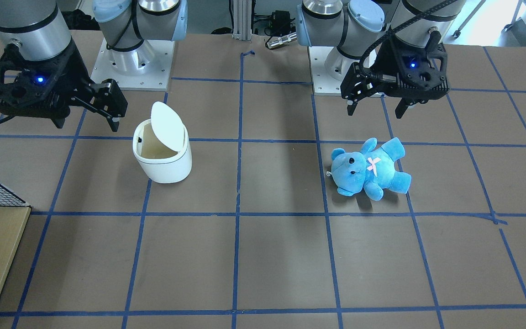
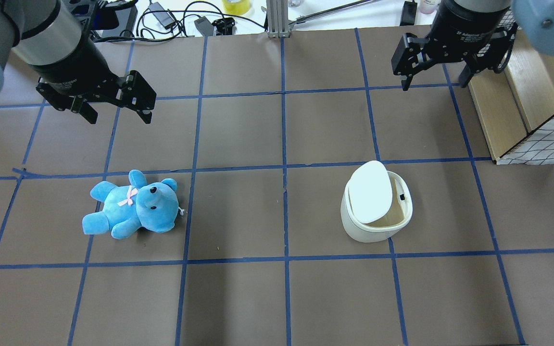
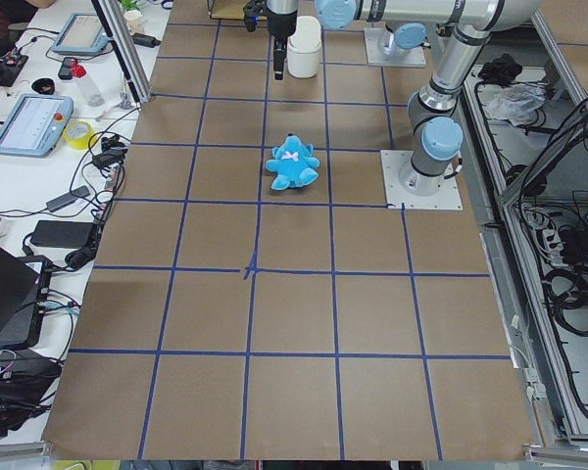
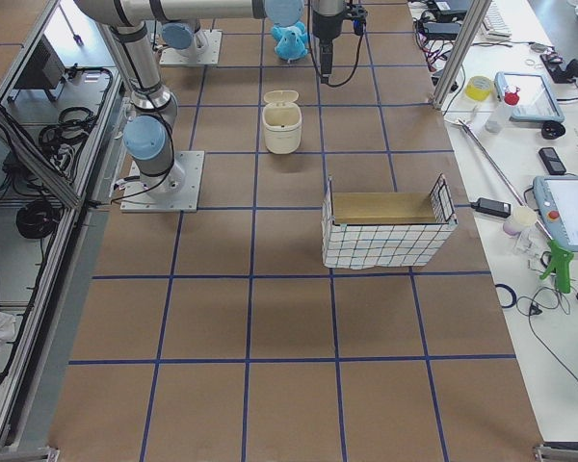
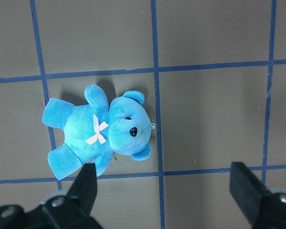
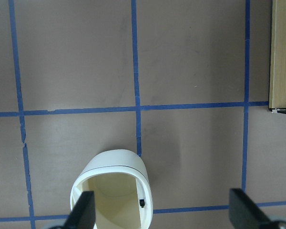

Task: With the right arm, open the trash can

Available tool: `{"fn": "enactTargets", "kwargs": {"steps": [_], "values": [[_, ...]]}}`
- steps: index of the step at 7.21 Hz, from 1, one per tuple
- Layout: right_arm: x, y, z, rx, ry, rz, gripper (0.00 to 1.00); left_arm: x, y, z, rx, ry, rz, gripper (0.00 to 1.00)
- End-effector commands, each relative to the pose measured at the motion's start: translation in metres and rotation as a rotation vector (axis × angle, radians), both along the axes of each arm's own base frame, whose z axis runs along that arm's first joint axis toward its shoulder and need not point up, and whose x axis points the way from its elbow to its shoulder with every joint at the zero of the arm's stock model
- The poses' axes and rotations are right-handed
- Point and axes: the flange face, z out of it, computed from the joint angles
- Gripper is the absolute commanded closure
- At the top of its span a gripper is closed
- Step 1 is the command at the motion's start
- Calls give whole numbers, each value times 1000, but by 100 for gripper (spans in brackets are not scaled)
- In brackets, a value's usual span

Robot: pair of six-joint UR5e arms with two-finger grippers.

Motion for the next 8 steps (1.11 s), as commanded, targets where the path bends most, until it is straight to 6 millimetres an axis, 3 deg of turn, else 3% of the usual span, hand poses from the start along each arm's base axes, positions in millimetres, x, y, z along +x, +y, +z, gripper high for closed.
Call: {"fn": "enactTargets", "kwargs": {"steps": [1,3,6,8], "values": [[-1,7,4,1,3,12,0,0,0,0,0,0,0,0],[-2,24,-4,18,1,10,0,0,0,0,0,0,0,0],[-24,18,-1,-6,-14,-18,0,0,0,0,0,0,0,0],[-22,16,3,-44,-19,-21,0,0,0,0,0,0,0,0]]}}
